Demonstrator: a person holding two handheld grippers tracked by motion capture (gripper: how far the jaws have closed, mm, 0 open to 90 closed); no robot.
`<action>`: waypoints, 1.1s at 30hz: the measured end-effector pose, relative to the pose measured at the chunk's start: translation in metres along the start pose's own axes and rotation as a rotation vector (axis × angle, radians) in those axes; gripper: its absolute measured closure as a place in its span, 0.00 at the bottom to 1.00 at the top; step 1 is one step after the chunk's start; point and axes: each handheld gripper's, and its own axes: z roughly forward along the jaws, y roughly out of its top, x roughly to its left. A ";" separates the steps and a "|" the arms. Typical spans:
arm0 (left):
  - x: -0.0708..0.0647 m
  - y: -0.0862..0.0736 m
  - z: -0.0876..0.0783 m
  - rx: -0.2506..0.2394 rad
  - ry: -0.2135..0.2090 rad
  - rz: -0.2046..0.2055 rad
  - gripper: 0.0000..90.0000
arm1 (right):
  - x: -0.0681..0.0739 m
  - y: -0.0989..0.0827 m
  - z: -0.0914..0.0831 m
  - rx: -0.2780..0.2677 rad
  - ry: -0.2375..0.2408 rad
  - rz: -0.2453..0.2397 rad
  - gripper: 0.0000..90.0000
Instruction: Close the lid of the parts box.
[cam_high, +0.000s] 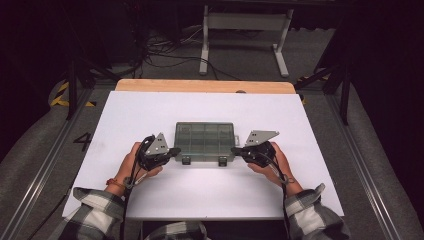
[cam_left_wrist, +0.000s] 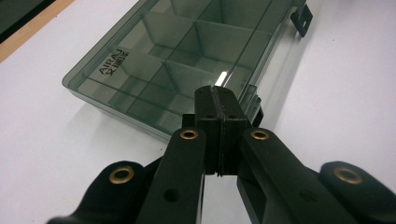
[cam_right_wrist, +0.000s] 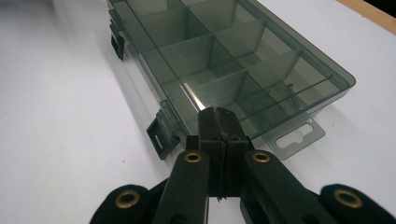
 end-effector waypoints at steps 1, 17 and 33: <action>0.000 0.000 0.000 -0.001 -0.001 -0.001 1.00 | 0.000 0.000 0.000 0.000 -0.001 -0.001 1.00; -0.002 -0.005 0.000 -0.038 0.018 -0.025 0.99 | 0.004 -0.001 0.000 -0.010 -0.032 -0.013 0.99; -0.003 -0.009 -0.002 -0.101 0.059 -0.043 0.76 | 0.004 -0.001 -0.006 -0.092 -0.078 0.011 0.75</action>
